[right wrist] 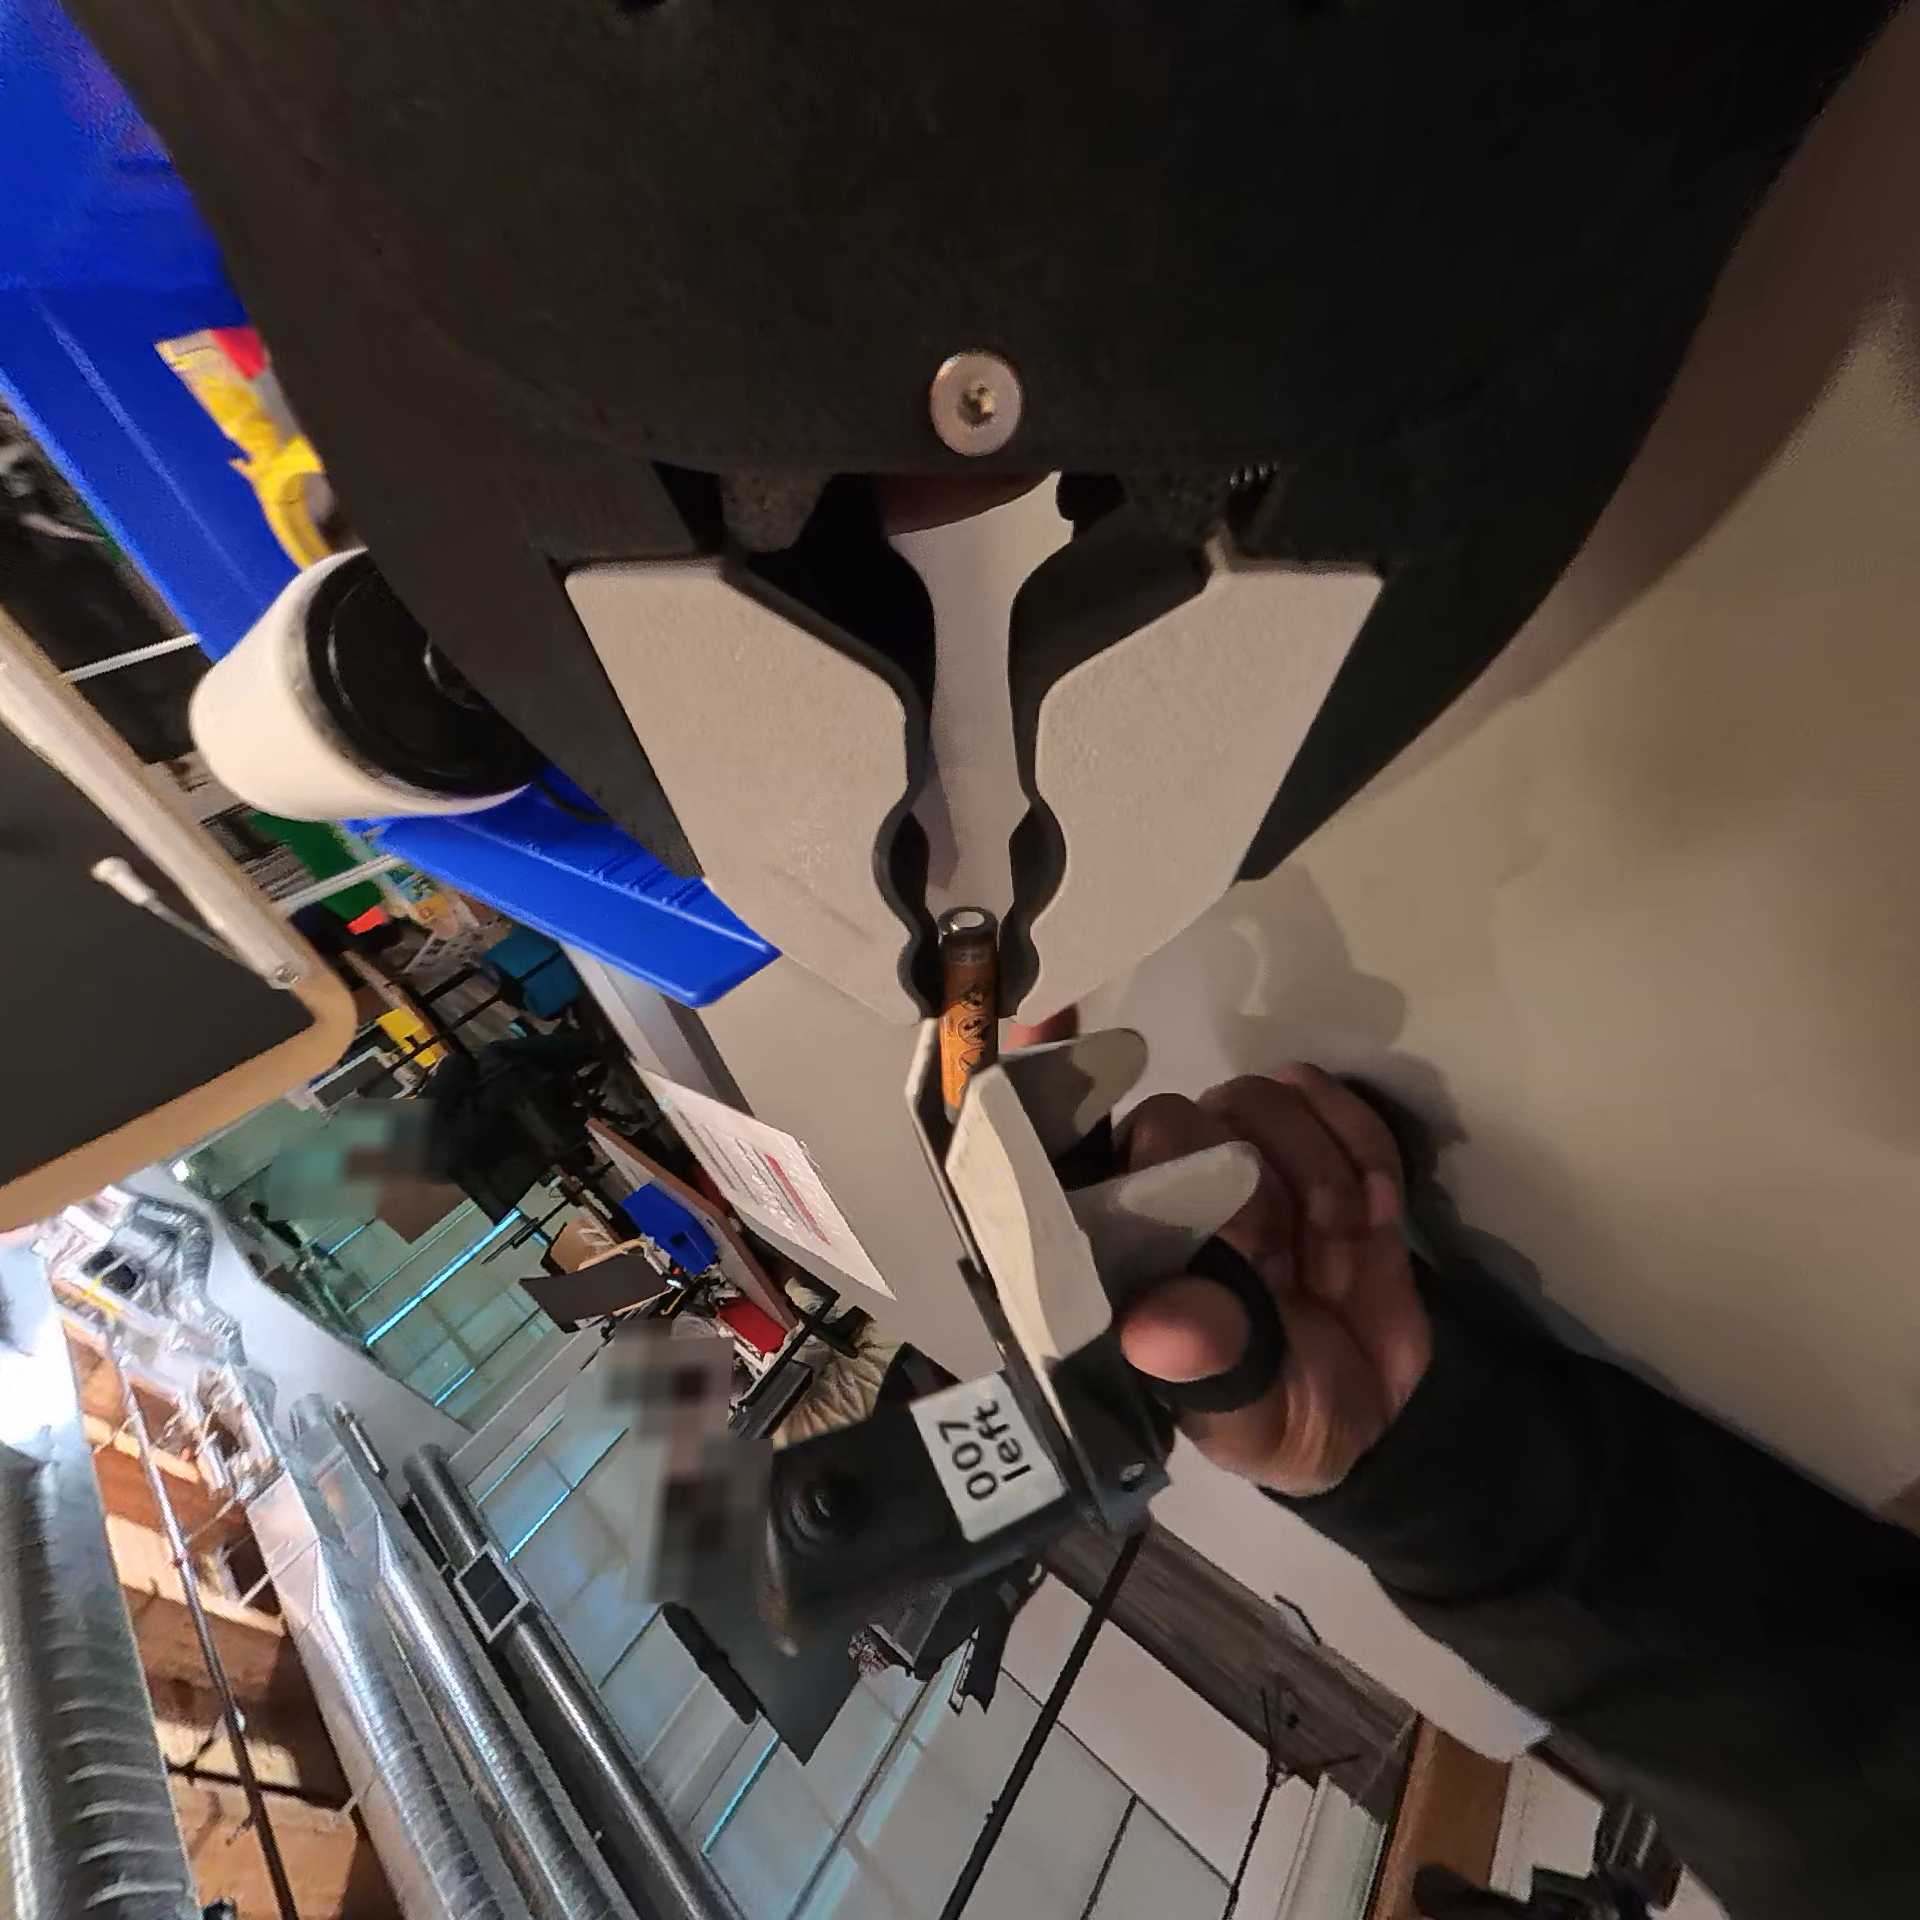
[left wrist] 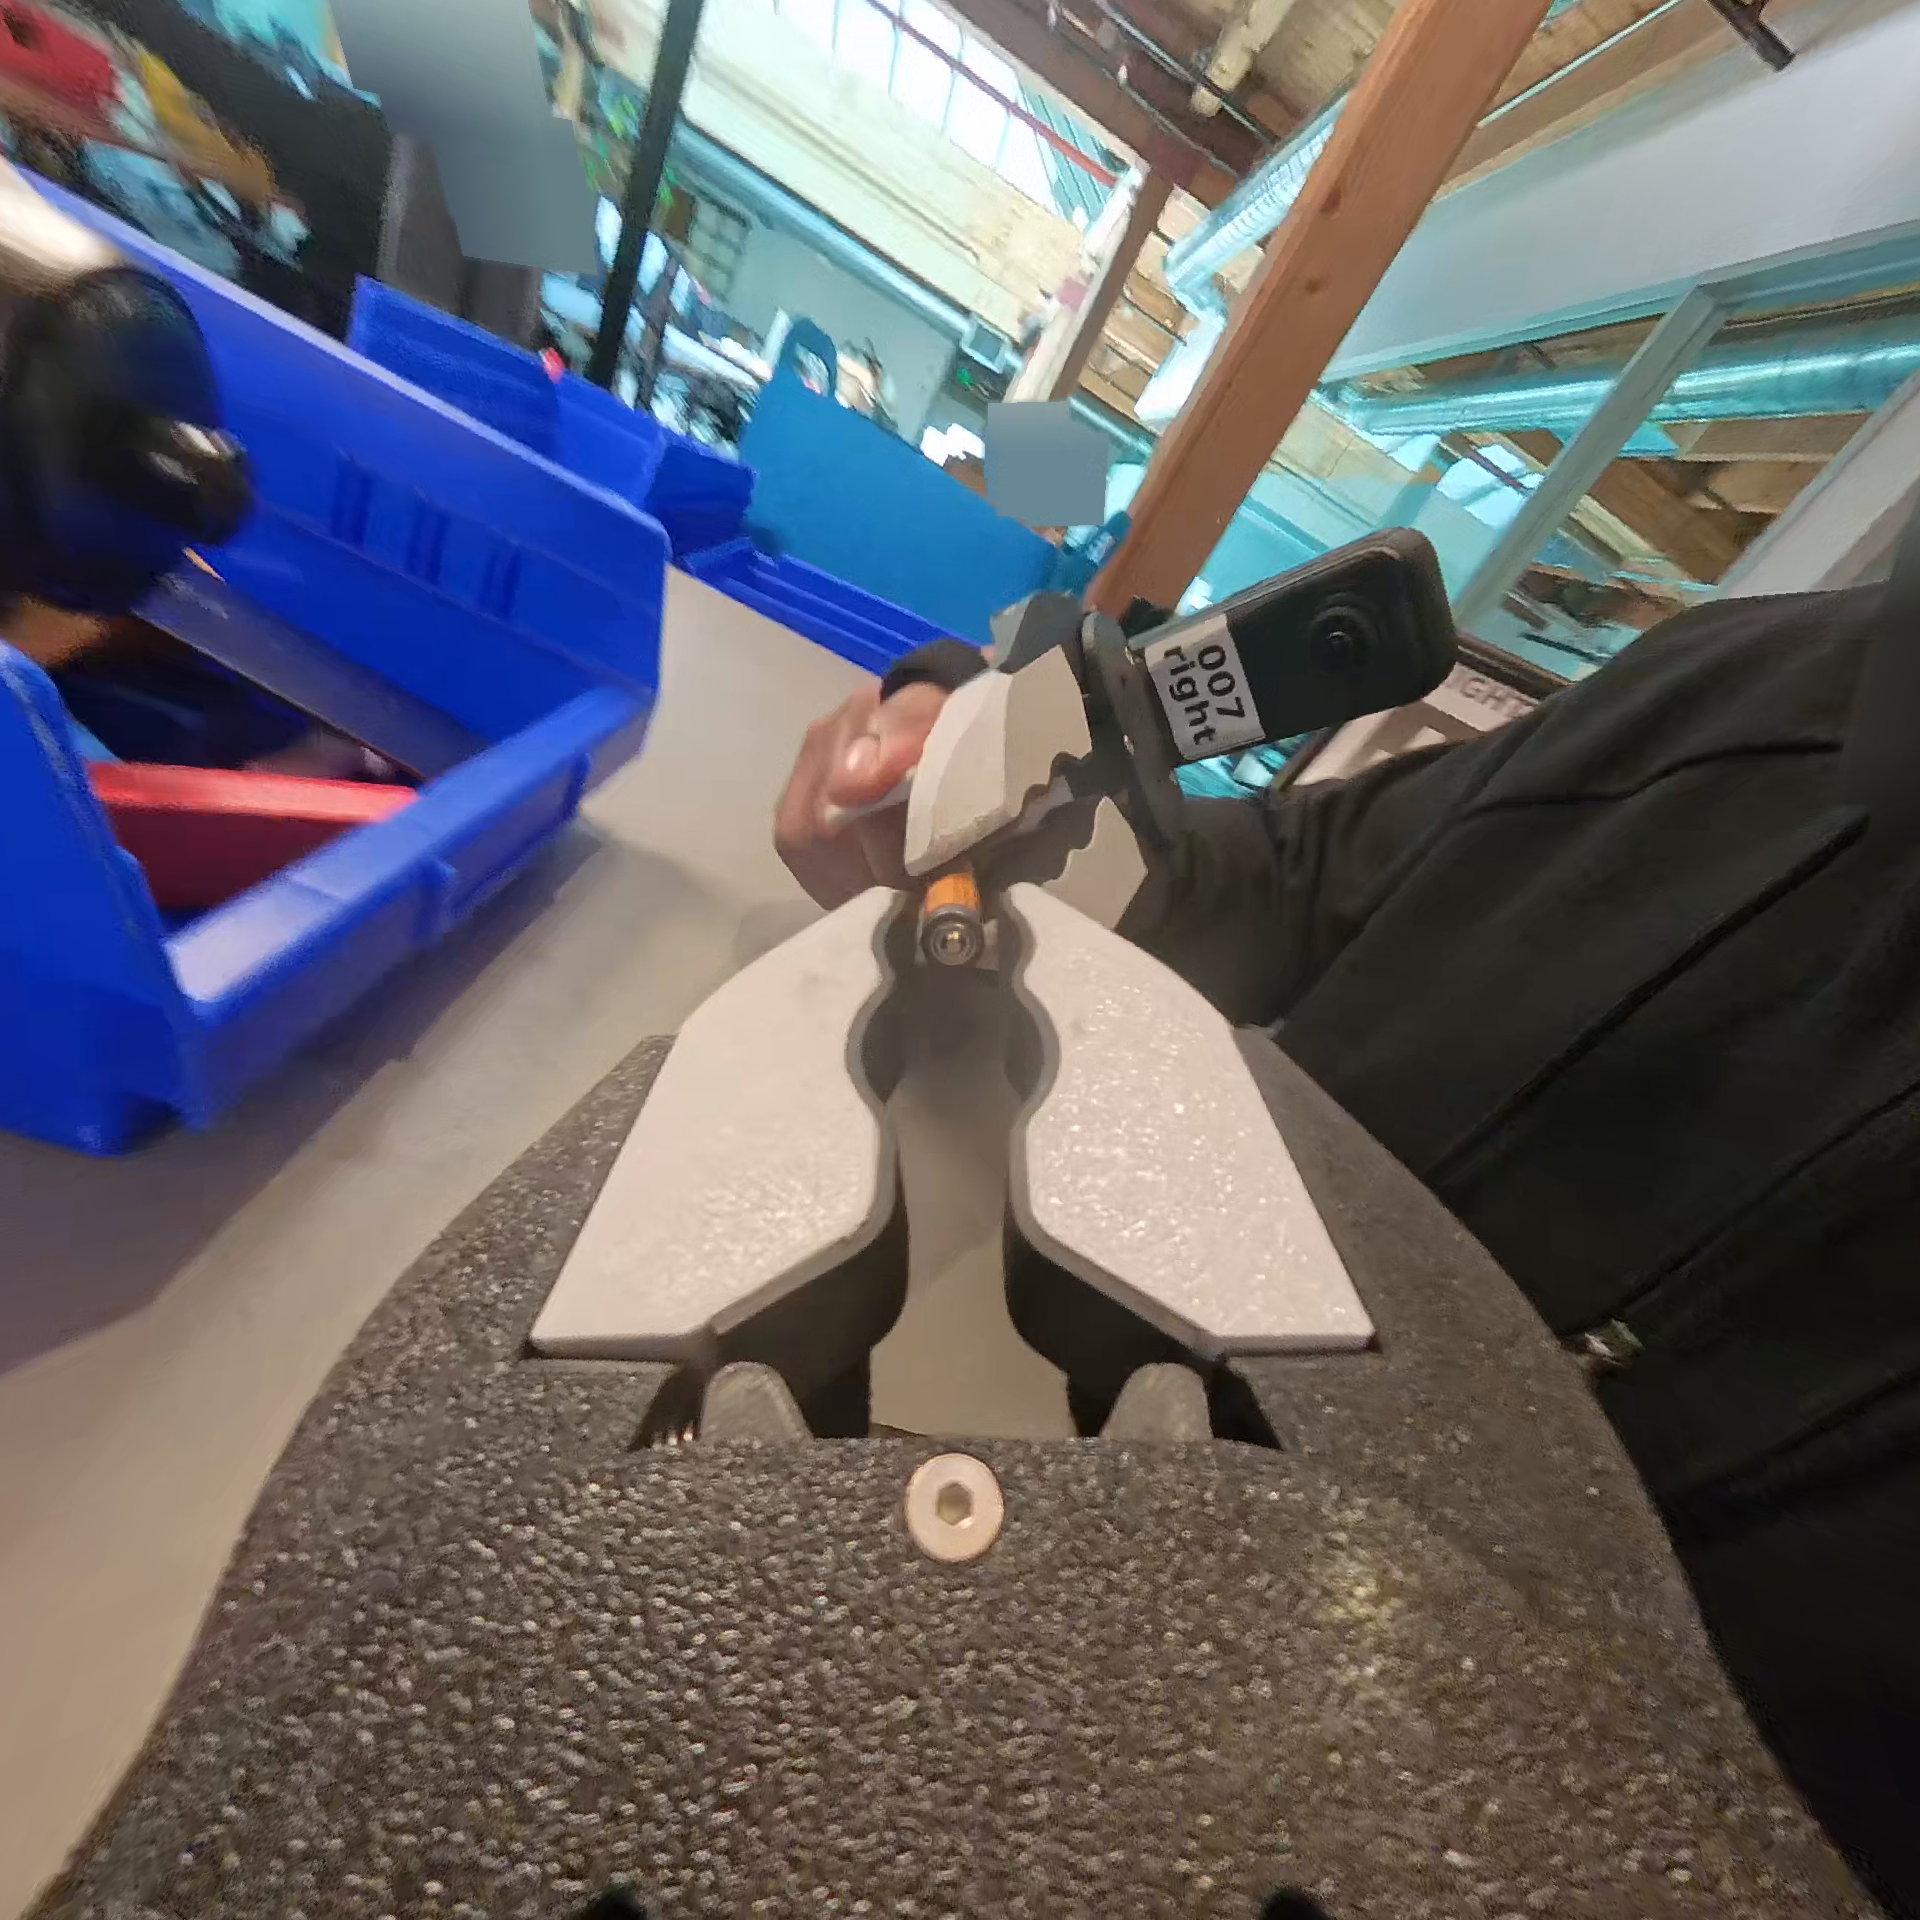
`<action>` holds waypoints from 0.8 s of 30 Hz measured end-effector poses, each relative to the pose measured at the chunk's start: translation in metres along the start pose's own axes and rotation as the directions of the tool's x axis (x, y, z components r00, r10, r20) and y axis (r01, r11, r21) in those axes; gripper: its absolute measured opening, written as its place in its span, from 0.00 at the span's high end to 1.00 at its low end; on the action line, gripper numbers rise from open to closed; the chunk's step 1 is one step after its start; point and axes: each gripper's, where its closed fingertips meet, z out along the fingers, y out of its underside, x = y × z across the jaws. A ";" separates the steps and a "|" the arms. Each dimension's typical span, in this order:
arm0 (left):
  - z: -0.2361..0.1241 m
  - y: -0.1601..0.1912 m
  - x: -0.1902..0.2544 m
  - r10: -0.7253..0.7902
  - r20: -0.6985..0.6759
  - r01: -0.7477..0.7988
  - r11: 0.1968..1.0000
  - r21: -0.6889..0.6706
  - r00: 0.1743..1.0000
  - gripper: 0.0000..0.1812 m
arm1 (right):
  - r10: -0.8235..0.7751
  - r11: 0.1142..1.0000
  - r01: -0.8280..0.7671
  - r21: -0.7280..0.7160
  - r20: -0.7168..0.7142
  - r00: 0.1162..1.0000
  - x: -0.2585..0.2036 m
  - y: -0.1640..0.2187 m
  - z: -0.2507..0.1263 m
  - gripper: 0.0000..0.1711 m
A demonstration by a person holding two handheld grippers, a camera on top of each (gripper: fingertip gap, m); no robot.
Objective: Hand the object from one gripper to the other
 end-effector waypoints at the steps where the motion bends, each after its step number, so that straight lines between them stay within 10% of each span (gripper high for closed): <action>1: -0.002 -0.006 -0.002 0.054 0.035 -0.055 0.998 0.032 0.998 0.86 | 0.057 0.998 -0.057 0.010 0.005 0.998 0.003 0.000 -0.001 0.94; 7: -0.017 -0.043 0.003 0.457 0.292 -0.508 0.851 0.130 0.840 0.80 | 0.489 0.847 -0.495 0.192 0.082 0.868 0.029 -0.016 -0.011 0.94; 13: -0.005 -0.049 0.012 0.166 0.146 -0.205 0.925 0.319 0.975 0.80 | 0.593 0.733 -0.590 0.338 0.106 0.798 0.037 -0.030 -0.016 0.93; 24: 0.003 -0.035 0.008 0.176 0.153 -0.206 0.956 0.207 0.972 0.93 | 0.278 0.955 -0.276 0.111 -0.003 0.961 0.002 -0.011 0.008 0.82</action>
